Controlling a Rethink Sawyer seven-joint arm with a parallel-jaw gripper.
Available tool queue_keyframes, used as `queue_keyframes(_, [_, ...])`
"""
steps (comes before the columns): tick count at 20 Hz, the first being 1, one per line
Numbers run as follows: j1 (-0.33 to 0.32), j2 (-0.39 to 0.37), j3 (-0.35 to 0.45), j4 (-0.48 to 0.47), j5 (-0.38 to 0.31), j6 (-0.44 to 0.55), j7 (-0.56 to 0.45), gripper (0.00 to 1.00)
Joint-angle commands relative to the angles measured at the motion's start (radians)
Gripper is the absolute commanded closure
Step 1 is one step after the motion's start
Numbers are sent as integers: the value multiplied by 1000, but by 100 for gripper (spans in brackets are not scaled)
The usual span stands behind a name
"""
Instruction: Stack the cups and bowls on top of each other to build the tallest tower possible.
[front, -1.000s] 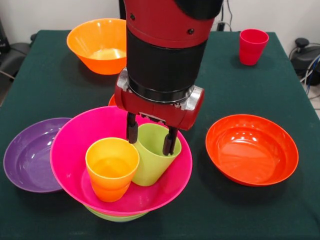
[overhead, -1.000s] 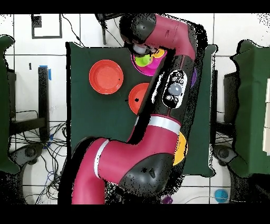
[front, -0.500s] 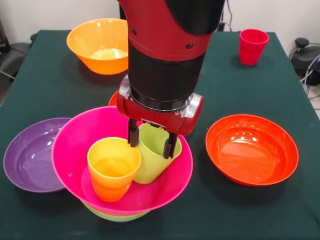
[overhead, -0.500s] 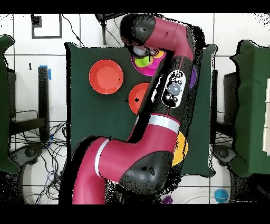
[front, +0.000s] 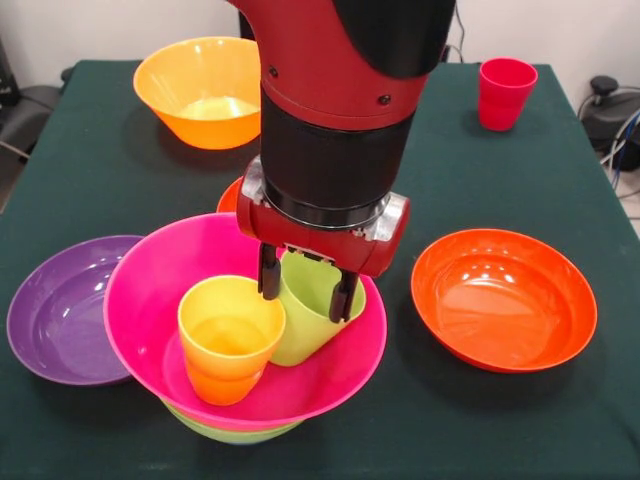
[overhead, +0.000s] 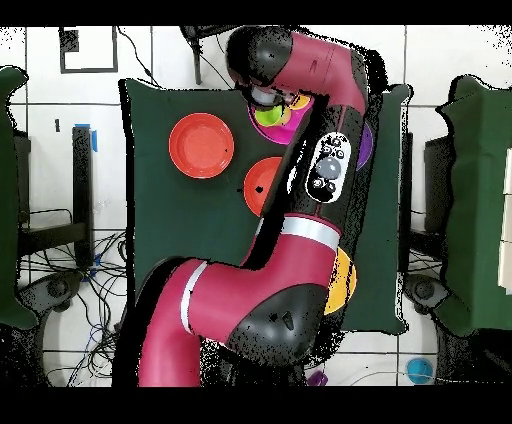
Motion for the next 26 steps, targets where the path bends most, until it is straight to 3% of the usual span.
queue_keyframes(1, [3, -4, 96, 94, -54, -34, -9, 0])
queue_keyframes(8, [2, -83, 109, 188, -65, -39, -52, 0])
queue_keyframes(15, [-26, -111, 108, 160, -61, 15, -84, 0])
queue_keyframes(17, [-24, -136, 109, 189, -64, 14, -83, 0])
queue_keyframes(20, [-14, -170, 126, 280, -75, -48, -84, 0])
queue_keyframes(26, [-30, -143, 142, 274, -85, -96, -94, 0])
